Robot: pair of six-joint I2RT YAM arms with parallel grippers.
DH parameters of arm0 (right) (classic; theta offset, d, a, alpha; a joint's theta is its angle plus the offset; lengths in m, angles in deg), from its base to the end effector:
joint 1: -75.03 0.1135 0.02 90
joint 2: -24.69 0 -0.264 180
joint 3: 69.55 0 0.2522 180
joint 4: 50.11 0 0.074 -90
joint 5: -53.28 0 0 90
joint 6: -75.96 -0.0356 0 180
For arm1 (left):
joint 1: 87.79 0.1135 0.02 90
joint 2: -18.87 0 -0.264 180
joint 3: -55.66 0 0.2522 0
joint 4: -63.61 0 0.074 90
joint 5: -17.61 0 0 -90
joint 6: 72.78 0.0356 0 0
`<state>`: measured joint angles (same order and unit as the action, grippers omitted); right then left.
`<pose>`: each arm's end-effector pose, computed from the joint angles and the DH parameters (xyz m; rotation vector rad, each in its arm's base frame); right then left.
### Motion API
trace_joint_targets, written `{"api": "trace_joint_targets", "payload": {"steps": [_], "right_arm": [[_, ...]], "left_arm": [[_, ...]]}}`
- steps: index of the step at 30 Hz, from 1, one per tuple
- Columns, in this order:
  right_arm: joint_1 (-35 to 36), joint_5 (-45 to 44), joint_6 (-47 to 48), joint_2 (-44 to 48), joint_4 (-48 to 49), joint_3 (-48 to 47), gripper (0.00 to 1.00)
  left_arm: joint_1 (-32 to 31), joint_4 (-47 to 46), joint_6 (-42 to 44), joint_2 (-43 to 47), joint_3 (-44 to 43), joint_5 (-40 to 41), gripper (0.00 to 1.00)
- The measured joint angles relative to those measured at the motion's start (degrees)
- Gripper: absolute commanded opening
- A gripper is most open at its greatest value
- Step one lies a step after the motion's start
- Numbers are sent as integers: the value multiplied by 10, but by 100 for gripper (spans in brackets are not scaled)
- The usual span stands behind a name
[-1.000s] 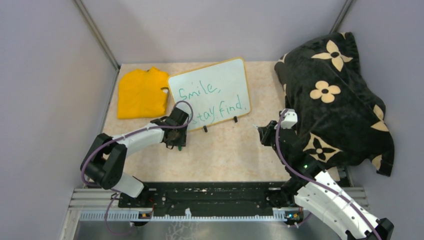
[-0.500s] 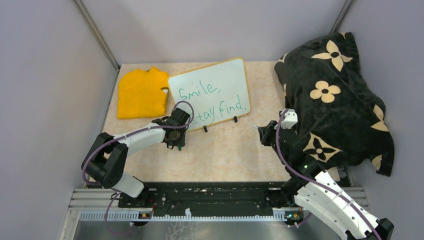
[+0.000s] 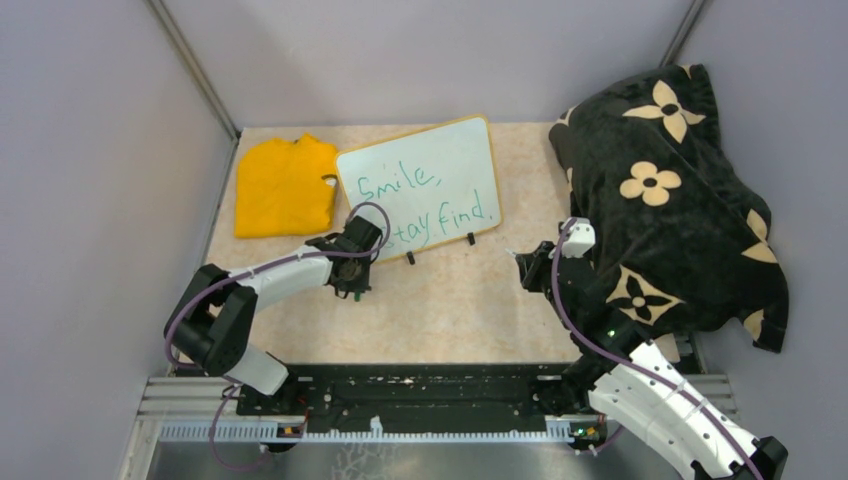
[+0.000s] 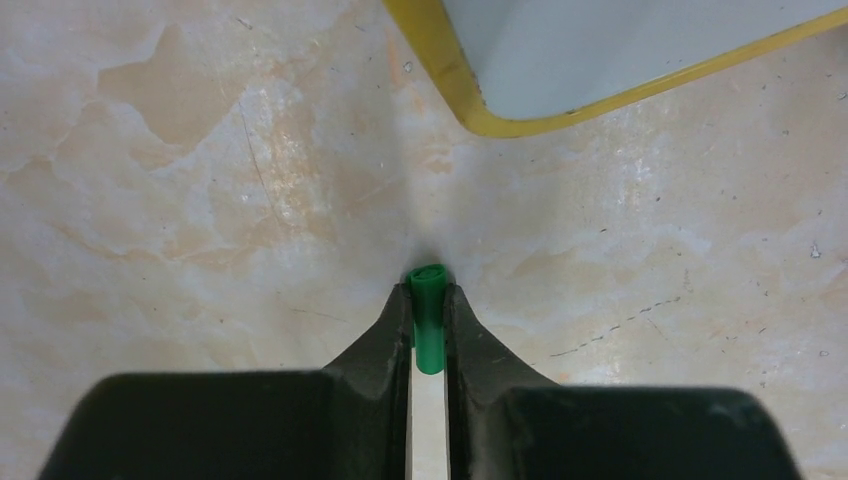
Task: Write a sentence on the whiteboard
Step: Close the whiteboard marker at the center of the board.
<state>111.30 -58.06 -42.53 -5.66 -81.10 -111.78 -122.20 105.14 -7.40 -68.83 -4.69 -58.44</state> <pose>0.1207 0.0725 0.2637 0.1244 1.8982 0.4188 0.2297 -0.1469 0.1602 0.1692 2.6983 0.0395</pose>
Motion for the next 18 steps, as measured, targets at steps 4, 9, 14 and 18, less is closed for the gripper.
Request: {"api": "trace_joint_targets", "payload": {"steps": [4,9,14,18], "right_arm": [[0,0,0,0,0,0,0],[0,0,0,0,0,0,0],[0,0,0,0,0,0,0],[0,4,0,-2,1,0,0]], "left_arm": [[-2,2,-2,4,0,1,0],[-3,9,-7,35,16,-1,0],[-4,25,-12,107,19,-6,0],[-4,41,-14,169,5,-22,0]]}}
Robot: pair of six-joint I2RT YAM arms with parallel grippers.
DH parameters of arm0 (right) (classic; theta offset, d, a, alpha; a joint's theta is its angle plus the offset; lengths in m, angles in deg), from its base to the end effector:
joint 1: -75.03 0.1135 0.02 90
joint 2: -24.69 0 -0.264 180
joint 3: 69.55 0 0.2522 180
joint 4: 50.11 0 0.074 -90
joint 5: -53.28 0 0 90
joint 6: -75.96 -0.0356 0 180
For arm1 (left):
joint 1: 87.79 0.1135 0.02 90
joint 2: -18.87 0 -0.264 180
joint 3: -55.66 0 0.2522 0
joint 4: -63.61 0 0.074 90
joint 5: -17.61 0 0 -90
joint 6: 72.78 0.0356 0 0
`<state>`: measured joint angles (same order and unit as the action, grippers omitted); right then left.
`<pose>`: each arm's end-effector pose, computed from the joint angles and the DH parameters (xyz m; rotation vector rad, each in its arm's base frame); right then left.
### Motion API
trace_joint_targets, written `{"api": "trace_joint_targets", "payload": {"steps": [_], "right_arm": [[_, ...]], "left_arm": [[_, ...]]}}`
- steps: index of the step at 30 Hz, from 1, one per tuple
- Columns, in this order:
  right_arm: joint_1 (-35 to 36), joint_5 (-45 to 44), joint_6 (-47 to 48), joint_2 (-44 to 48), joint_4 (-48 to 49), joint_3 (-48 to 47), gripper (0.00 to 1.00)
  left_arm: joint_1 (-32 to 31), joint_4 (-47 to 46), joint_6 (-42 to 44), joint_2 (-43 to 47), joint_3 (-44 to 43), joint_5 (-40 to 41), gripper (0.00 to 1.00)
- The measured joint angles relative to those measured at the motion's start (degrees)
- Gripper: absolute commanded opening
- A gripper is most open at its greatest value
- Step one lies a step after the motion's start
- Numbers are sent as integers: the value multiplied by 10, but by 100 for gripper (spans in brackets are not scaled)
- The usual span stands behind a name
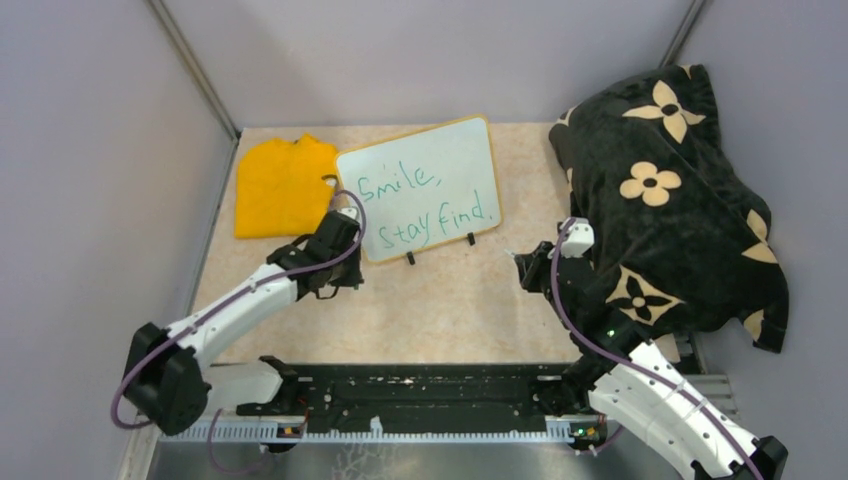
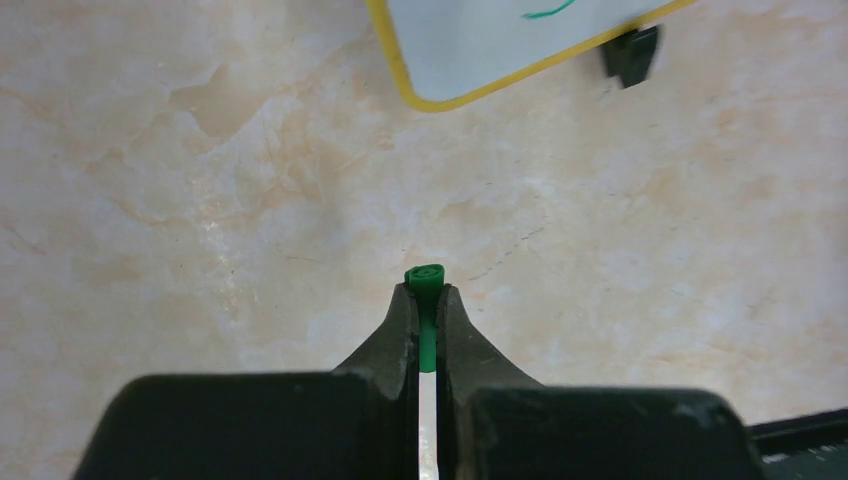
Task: Write a sentence on the whiteboard
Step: Close the whiteboard marker at the center of the board.
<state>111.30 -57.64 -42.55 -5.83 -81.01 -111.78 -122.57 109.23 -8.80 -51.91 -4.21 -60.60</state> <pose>0.1211 0.0731 0.2635 0.1195 1.9014 0.4248 0.2019 -0.1314 0.2243 0.1150 2.5312 -0.1598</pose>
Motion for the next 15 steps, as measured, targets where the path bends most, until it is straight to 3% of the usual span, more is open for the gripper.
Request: {"api": "trace_joint_targets", "payload": {"steps": [4,10,15], "right_arm": [[0,16,0,-10,16,-1,0],[11,43,11,-75,77,-50,0],[125,-12,78,-140,182,-125,0]], "left_arm": [[0,-3,1,73,-20,-25,0],[0,-90,-7,161,-30,-84,0],[0,-176,-42,168,-39,-130,0]]}}
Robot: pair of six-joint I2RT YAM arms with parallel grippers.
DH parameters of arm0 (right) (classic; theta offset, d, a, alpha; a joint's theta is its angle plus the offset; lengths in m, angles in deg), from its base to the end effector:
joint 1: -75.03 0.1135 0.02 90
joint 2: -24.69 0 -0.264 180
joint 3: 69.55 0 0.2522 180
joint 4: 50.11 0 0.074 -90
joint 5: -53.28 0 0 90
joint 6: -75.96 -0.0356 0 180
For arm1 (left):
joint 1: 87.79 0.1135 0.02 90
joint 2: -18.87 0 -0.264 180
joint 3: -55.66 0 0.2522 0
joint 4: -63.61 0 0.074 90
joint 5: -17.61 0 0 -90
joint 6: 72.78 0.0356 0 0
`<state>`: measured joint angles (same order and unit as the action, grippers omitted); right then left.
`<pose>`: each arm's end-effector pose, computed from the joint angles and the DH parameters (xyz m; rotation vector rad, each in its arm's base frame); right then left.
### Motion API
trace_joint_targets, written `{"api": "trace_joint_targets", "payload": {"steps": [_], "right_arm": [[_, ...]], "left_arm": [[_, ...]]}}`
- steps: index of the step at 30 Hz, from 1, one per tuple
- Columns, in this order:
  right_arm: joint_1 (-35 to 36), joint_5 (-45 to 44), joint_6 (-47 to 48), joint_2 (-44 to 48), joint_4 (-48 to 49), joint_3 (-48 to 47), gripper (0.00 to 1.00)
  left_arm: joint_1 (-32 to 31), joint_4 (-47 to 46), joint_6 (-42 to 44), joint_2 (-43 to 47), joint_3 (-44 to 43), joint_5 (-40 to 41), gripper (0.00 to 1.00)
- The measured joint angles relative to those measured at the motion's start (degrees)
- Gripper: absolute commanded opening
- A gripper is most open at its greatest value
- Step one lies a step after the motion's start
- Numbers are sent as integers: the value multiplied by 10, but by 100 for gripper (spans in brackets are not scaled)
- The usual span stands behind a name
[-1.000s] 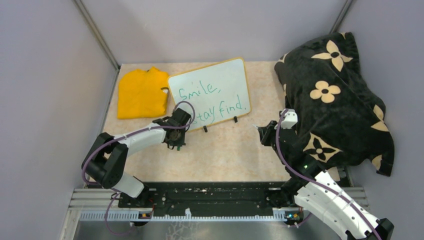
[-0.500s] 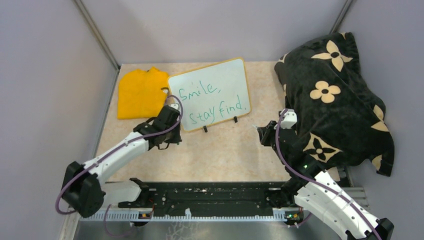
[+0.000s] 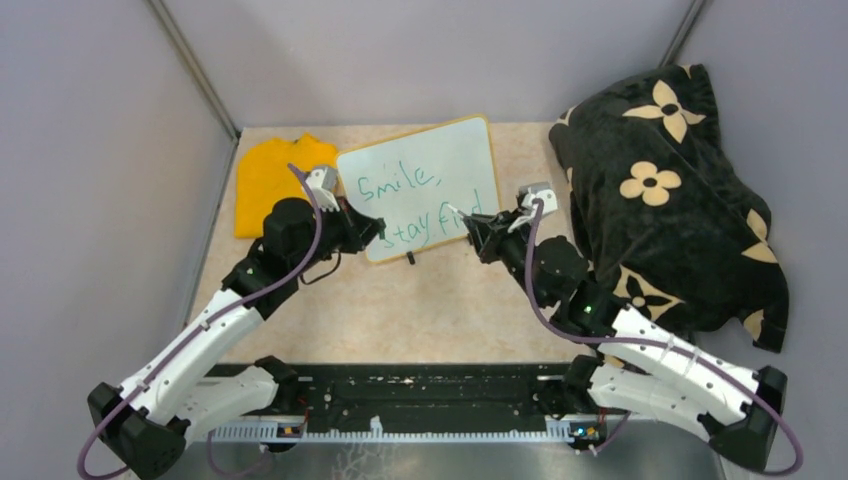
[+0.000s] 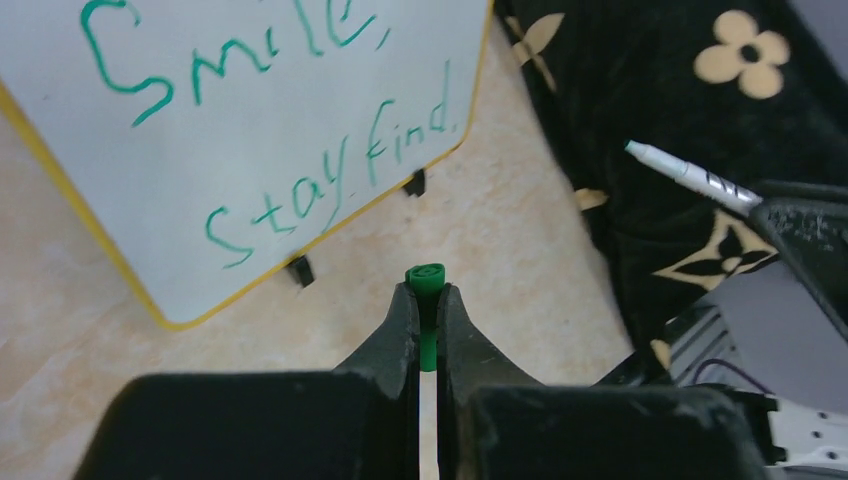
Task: Write a sentence on the whiteboard
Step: Close the whiteboard marker at the center of the board.
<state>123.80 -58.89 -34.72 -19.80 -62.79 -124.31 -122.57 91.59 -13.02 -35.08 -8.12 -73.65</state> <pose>0.1332 0.1316 0.3390 -0.0978 1.6429 0.6230 0.1780 -0.1246 0.3359 0.0936 1.9647 -0.7841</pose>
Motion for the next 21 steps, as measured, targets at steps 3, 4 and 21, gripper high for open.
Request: {"api": "trace_joint_targets", "payload": {"steps": [3,4,21], "right_arm": [[80,-43,61,-16,81,-19,0],[97,-55,80,-17,107,-20,0],[322,-168,498,-106,608,57,0]], "left_arm": [[0,-55,-32,0,-4,-19,0],[1,-74,-45,0,-6,-24,0],[22,-417,-298,28,19,-34,0]]}}
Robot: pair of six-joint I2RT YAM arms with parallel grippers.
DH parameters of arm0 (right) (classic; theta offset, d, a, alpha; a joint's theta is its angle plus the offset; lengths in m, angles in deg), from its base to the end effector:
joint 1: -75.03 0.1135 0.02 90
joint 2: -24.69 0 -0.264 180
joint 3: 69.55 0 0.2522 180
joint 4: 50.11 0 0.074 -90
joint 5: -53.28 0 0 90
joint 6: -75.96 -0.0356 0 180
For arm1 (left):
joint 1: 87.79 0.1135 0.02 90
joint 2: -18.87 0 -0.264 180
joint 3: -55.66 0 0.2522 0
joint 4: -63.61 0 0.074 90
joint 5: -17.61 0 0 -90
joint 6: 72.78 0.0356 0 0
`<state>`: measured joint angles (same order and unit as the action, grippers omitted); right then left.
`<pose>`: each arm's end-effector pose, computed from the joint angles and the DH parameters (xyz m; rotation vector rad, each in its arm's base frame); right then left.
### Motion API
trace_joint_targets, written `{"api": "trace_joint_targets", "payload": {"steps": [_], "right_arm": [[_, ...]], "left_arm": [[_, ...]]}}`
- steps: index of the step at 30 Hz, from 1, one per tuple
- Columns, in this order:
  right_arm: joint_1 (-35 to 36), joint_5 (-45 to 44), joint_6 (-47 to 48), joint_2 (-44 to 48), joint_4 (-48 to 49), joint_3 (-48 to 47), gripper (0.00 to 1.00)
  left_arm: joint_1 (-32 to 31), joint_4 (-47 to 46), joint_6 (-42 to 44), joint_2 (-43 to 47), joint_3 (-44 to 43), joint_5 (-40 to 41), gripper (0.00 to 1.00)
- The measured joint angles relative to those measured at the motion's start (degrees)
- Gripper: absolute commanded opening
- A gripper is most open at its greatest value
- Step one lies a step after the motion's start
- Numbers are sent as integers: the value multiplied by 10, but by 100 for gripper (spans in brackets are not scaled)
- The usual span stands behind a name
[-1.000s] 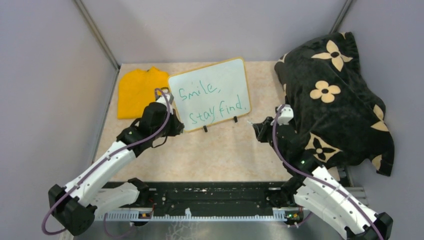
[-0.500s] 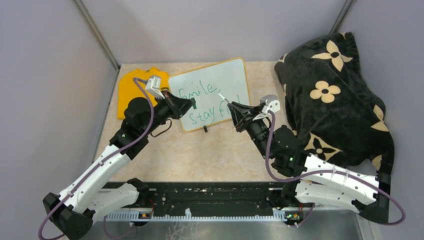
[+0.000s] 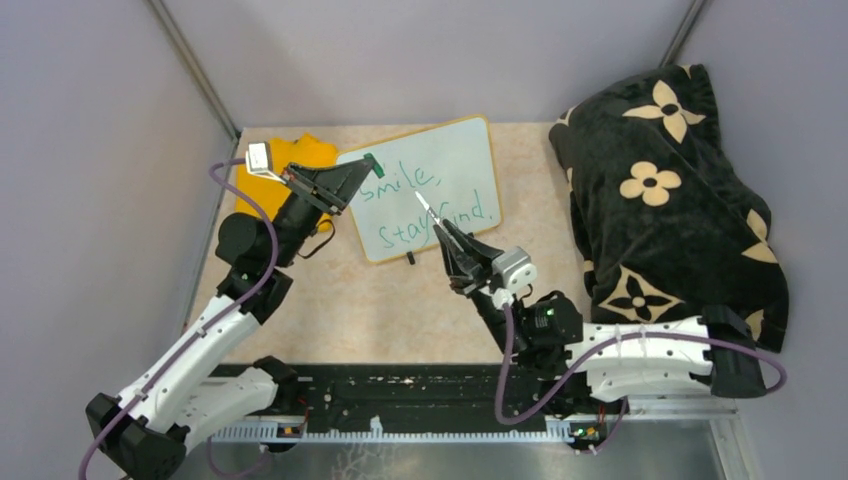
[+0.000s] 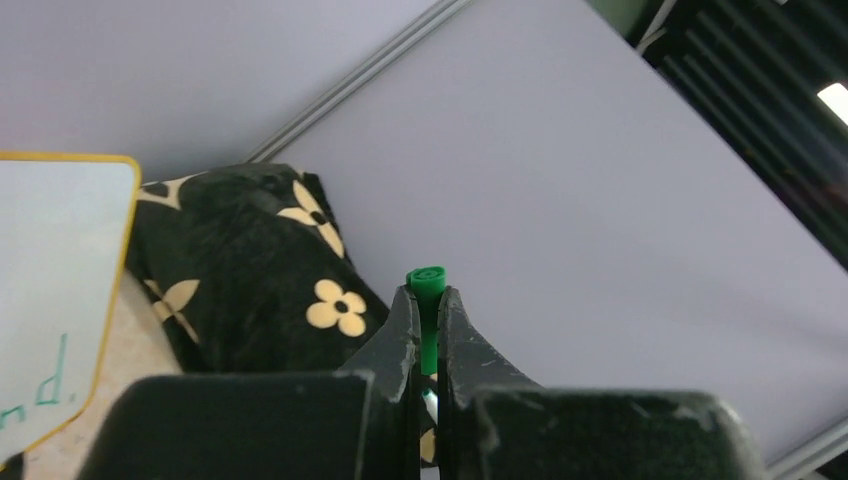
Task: Write a sentence on the whiteboard
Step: Close the whiteboard marker at the center of the board.
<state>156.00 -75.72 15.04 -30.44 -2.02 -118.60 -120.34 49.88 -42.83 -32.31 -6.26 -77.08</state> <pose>0.0528 0.1895 0.3714 -0.2951 0.9950 0.5397 0.1686 -0.1111 0.4115 -0.2238 1.2550 -1.4651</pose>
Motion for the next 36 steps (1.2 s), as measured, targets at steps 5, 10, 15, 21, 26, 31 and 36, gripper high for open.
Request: {"api": "trace_joint_targets", "payload": {"steps": [5,10,15,21,26,31,36], "right_arm": [[33,2,106,-61,116,0,0],[47,21,183,-115,197,-1,0],[48,45,204,-131,231,-7,0],[56,66,201,-132,245,-17,0],[59,74,195,-132,242,-28,0],[59,74,188,-133,238,-38,0],[59,74,182,-142,234,-41,0]], "left_arm": [[1,-51,-70,-14,0,-8,0],[2,-71,-126,-20,1,-26,0],[2,-86,-165,-17,8,-40,0],[6,-90,-185,-10,15,-50,0],[8,-97,-194,-10,19,-55,0],[8,-104,-201,-10,20,-63,0],[8,-110,-203,-10,20,-70,0]]}}
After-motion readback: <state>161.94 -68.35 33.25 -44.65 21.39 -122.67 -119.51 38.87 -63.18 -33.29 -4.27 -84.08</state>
